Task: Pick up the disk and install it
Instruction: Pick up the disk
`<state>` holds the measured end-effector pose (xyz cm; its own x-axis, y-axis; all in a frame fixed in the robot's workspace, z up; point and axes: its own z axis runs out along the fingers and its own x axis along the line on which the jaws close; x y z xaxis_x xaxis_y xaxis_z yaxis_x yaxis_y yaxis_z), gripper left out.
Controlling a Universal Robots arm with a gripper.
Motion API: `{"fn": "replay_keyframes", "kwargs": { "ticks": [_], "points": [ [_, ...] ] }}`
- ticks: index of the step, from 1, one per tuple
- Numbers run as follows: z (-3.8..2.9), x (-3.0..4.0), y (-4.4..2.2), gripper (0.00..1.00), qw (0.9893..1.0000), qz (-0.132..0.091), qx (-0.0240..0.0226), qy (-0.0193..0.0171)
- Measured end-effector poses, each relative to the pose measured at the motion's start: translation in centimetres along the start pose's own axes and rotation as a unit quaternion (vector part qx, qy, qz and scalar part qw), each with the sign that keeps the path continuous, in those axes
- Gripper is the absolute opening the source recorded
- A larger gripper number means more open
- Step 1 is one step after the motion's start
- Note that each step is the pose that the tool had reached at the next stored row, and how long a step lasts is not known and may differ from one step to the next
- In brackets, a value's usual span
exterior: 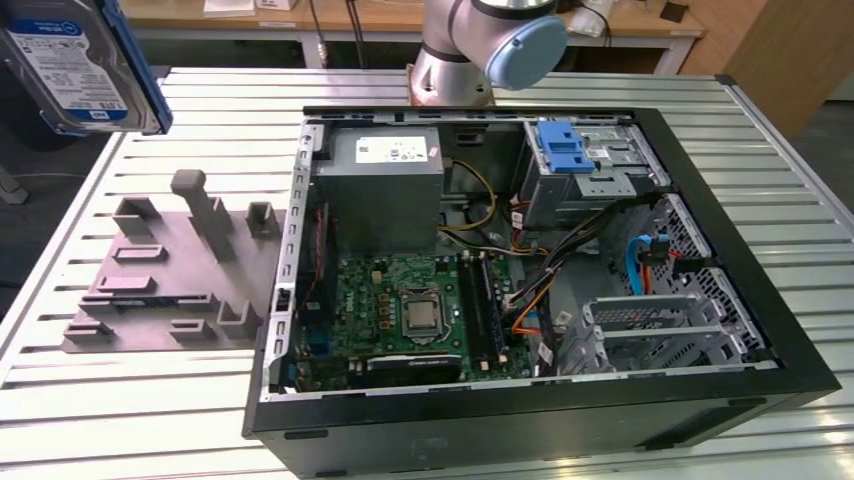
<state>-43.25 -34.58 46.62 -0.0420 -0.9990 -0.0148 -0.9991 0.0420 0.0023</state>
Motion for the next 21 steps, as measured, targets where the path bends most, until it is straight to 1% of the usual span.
{"fn": "replay_keyframes", "kwargs": {
  "ticks": [2,5,9,15,21],
  "points": [
    [0.0,0.32,-0.01,0.37,1.0,0.0,0.0,0.0],
    [-0.04,0.53,-0.05,0.37,1.0,0.0,0.0,0.0],
    [-0.34,0.54,-0.1,0.37,1.0,0.0,0.0001,0.0],
    [-1.16,0.53,-0.11,0.37,1.0,0.0,0.0,0.0],
    [-1.21,0.53,-0.11,0.37,1.0,0.0,0.0,0.0]
  ]
}}
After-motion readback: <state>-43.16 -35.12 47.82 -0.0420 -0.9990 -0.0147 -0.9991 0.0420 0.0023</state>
